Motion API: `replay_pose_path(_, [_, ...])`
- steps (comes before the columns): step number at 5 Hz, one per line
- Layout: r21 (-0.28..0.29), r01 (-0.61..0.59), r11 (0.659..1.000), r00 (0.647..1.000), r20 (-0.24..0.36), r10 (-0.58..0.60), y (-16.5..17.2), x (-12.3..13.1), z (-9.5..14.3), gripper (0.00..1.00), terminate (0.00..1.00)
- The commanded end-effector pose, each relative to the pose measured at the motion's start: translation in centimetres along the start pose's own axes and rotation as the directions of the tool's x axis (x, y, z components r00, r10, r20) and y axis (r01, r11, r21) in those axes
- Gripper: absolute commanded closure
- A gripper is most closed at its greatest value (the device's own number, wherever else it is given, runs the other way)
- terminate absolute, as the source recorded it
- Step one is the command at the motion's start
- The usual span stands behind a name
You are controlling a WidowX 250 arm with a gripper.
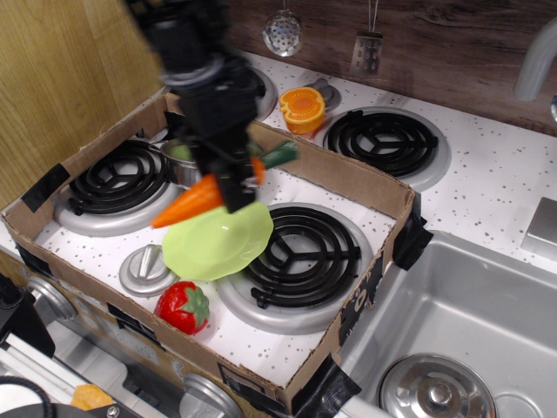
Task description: Take carrot off plate
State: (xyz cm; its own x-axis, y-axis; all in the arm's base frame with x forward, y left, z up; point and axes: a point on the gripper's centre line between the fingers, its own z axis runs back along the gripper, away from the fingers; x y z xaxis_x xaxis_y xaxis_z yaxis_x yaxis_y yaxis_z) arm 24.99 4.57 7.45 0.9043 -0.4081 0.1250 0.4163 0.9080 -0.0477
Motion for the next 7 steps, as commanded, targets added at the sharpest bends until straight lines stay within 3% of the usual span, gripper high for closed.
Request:
replay_pose_path(1, [0.048, -0.207, 0.977, 0.978, 0.035, 0.205, -2.4, 4.1, 0.6, 1.0, 0.0])
replay_pose_path(2, [0.089, -0.265, 0.96, 0.963, 0.081, 0.258, -3.2, 4.0, -1.3, 1.0, 0.0])
replay_pose_path(3, [0.154, -0.248, 0.956, 0.962, 0.155, 0.225, -3.3, 3.7, -4.4, 1.0, 0.0])
replay_pose_path(4, [0.19, -0.264, 0.946, 0.956, 0.182, 0.23, -3.8, 3.7, -5.8, 1.0, 0.0])
replay_pose_path(6, [0.207, -0.238, 0.949, 0.959, 0.207, 0.196, -4.6, 4.2, -5.4, 1.0, 0.0])
replay_pose_path(7, [0.22, -0.235, 0.947, 0.958, 0.219, 0.187, -5.3, 4.7, -4.7, 0.0, 0.0])
